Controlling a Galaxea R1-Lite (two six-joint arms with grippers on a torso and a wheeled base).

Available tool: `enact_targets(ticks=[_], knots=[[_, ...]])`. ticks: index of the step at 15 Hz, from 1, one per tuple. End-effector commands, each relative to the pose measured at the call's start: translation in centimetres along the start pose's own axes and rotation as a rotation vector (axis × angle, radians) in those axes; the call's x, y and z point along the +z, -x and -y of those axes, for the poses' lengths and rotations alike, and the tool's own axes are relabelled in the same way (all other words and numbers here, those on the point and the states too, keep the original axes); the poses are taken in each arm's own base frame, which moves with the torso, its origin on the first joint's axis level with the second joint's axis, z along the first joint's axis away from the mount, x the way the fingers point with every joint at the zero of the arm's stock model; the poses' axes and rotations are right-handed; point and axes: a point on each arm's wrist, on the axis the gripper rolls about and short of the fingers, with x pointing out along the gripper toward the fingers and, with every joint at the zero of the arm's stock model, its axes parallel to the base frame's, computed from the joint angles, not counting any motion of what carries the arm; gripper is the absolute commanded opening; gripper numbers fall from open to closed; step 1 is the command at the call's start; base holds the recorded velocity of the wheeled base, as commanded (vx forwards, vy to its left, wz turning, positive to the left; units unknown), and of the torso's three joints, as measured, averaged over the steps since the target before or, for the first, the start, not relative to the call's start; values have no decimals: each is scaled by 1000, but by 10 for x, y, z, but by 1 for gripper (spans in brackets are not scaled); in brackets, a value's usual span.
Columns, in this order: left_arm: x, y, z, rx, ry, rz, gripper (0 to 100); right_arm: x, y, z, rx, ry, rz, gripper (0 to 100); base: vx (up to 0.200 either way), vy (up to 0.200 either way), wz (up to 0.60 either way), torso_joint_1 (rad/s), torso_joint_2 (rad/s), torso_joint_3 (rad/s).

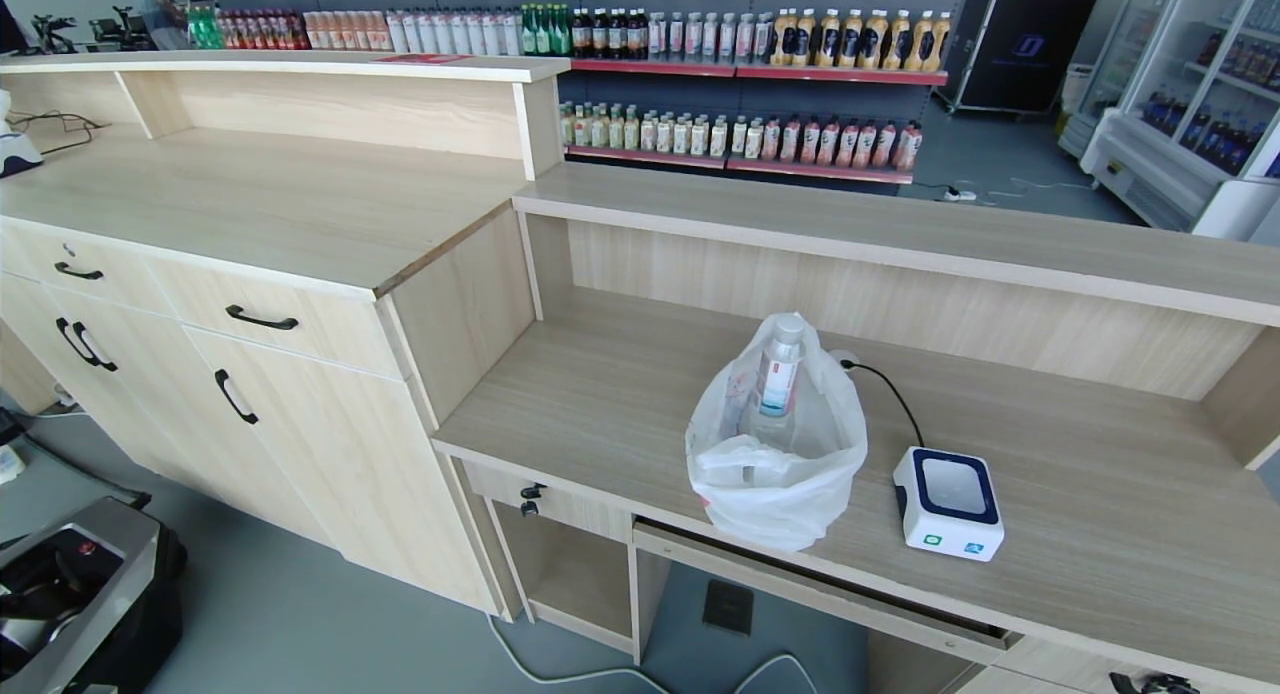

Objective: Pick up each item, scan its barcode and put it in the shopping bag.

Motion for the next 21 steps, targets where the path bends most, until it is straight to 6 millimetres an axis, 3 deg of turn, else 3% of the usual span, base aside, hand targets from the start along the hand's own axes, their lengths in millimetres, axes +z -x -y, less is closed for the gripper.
enact_targets(ticks=[1,2,4,6,7,11,14,18,21], knots=[[0,0,0,0,0,0,100,1,-1,-1,8,-23,7,0,0,0,600,-2,-2,-2],[0,0,0,0,0,0,100,2,-2,-1,10,-49,9,0,0,0,600,2,2,-2],[0,0,0,0,0,-1,100,12,-14,-6,107,-324,59,0,0,0,600,5,2,0],[0,0,0,-1,0,0,100,15,-46,1,217,-682,19,0,0,0,0,0,0,0],[0,0,0,0,0,-1,100,9,-57,3,225,-812,-42,0,0,0,0,0,0,0],[0,0,0,0,0,0,100,-44,-104,5,249,-1112,-397,0,0,0,0,0,0,0],[0,0,0,0,0,0,100,-66,-122,6,345,-1174,-416,0,0,0,0,0,0,0],[0,0,0,0,0,0,100,-78,-137,2,442,-1183,-341,0,0,0,0,0,0,0],[0,0,0,-1,0,0,100,-98,-147,0,500,-1050,-279,0,0,0,0,0,0,0]])
